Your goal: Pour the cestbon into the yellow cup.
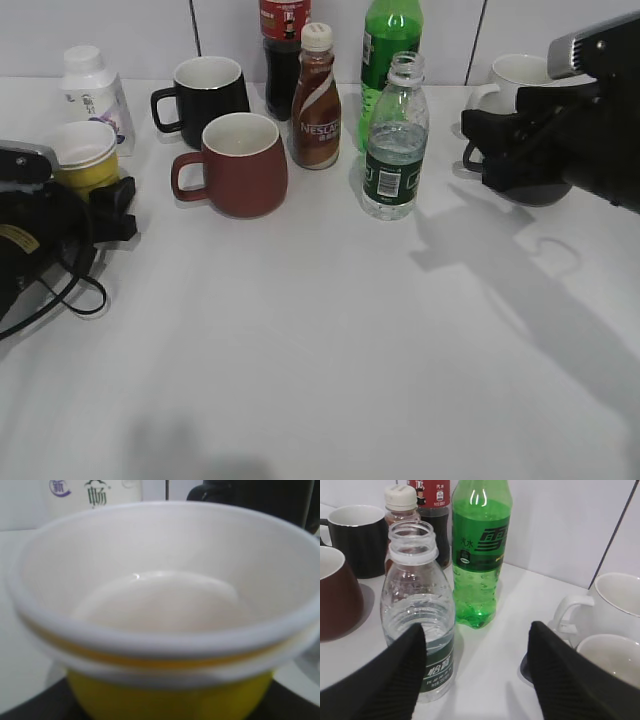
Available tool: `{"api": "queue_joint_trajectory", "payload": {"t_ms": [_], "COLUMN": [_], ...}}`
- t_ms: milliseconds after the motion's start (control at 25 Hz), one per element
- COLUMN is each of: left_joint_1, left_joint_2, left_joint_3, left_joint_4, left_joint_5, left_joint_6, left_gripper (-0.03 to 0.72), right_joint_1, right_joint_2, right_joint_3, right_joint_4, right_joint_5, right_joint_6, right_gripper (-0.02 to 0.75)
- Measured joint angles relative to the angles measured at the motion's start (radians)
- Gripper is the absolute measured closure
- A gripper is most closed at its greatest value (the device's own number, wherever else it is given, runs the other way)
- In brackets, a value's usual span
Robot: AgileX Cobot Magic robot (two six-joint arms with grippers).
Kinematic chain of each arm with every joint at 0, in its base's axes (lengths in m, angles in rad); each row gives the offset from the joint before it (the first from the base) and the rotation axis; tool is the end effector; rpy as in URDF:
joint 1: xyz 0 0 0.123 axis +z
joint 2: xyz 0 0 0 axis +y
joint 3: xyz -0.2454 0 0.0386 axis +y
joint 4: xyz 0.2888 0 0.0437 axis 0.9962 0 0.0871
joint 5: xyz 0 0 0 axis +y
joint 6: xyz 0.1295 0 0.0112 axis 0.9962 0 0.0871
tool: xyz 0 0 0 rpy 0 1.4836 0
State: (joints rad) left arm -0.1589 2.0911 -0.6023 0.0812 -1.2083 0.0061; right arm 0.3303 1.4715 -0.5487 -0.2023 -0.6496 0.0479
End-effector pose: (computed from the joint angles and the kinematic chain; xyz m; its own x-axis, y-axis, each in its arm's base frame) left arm 0.3439 -0.0651 0.0073 -0.1825 0.0645 -0.9811 0.2378 0.9711 0.0196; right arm 0.3257 0.1284 0.1419 -0.1335 -0.1651 -0.9772 -0.4528 0.8872 -0.0881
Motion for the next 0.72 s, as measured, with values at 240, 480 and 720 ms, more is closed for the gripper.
{"api": "queue_joint_trajectory", "payload": {"t_ms": [240, 480, 720], "left_joint_1": [0.0, 0.0, 0.0], "left_joint_2": [-0.001, -0.055, -0.146], "left_joint_3": [0.0, 0.048, 0.137], "left_joint_4": [0.006, 0.073, 0.103], "left_joint_5": [0.0, 0.0, 0.0], "left_joint_6": [0.0, 0.0, 0.0], "left_gripper": [0.245, 0.245, 0.245], "right_joint_1": [0.0, 0.003, 0.004], "right_joint_2": [0.008, 0.157, 0.301], "right_joint_3": [0.0, 0.0, -0.023], "right_joint_4": [-0.141, -0.231, -0.222], "right_joint_5": [-0.019, -0.164, -0.259], "right_joint_6": [0.098, 0.127, 0.131], "right_gripper": [0.258, 0.132, 0.078]}}
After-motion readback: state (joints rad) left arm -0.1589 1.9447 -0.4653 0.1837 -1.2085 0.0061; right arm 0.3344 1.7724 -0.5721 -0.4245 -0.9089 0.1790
